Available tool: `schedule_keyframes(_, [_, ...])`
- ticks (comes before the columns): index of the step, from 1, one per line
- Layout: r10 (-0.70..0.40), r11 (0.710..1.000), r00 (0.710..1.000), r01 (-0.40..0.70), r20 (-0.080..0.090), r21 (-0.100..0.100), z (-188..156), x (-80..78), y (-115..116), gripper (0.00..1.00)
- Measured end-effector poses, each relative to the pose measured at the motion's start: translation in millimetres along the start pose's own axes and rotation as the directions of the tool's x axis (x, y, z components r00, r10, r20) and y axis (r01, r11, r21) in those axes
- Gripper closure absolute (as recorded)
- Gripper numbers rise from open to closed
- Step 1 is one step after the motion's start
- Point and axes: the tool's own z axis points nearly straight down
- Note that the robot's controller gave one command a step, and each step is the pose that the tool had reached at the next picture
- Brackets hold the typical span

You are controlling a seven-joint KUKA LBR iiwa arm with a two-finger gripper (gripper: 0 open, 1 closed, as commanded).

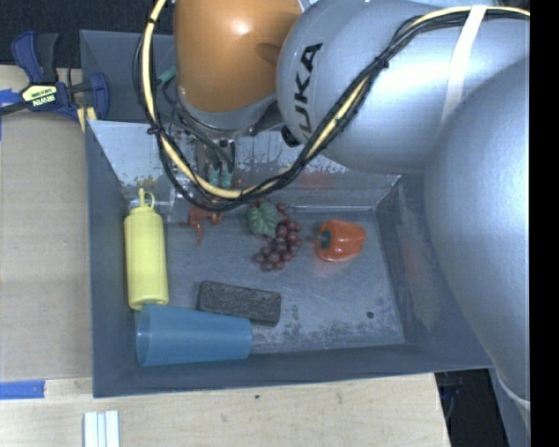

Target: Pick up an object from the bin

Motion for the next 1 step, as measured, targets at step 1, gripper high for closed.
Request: schedule_keyframes(1, [0.005, 1.000, 1.000, -0.005, 0.008, -0.001, -5.6, -1.3, -1.9, 0.00])
